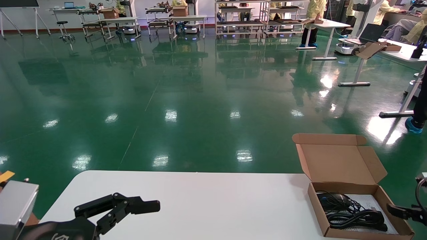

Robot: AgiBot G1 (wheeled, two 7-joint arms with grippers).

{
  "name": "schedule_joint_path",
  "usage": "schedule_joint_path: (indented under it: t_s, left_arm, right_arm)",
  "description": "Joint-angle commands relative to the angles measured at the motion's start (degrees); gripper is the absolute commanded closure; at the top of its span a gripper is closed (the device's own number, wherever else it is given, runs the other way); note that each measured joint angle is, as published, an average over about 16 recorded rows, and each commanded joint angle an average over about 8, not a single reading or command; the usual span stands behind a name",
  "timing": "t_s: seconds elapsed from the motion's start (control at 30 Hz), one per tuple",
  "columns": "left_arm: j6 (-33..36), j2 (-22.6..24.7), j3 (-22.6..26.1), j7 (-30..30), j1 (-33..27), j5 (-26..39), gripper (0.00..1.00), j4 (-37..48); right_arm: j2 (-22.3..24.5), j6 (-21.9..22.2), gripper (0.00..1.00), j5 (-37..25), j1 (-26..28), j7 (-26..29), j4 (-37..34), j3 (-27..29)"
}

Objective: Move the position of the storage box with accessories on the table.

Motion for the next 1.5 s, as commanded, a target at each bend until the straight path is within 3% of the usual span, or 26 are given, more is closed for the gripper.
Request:
schedule_joint_path:
  t_s: [0.03,0.23,0.57,0.77,0.93,1.17,1.5]
  left_arm:
    - [0.0,0.0,0.0,0.0,0.0,0.0,0.00,0.0]
    - [0.0,0.0,0.0,0.0,0.0,0.0,0.00,0.0]
    - [0.0,0.0,0.0,0.0,0.0,0.0,0.00,0.0]
    - [0.0,0.0,0.0,0.0,0.0,0.0,0.00,0.0]
    - [0.0,0.0,0.0,0.0,0.0,0.0,0.00,0.0]
    - [0.0,0.0,0.0,0.0,0.0,0.0,0.00,0.0]
    - [0.0,0.0,0.0,0.0,0.0,0.0,0.00,0.0]
  right_arm:
    - [0.1,-0.3,0.00,0.3,0.5,0.1,0.1,0.2]
    - [0.7,-5.5,0.00,2.1,3.2,0.8,1.0,1.4]
    - [3.1,-25.3,0.00,5.1,8.5,1.3,2.9,3.2]
    - [3.7,-31.7,0.00,7.3,10.7,1.2,3.4,4.6]
    - [3.9,-33.8,0.00,8.1,11.5,1.0,3.8,5.1]
    - [4.1,-32.9,0.00,7.9,10.4,0.6,4.7,5.0]
    - [6.1,-35.6,0.00,12.9,4.4,-2.6,14.5,8.6]
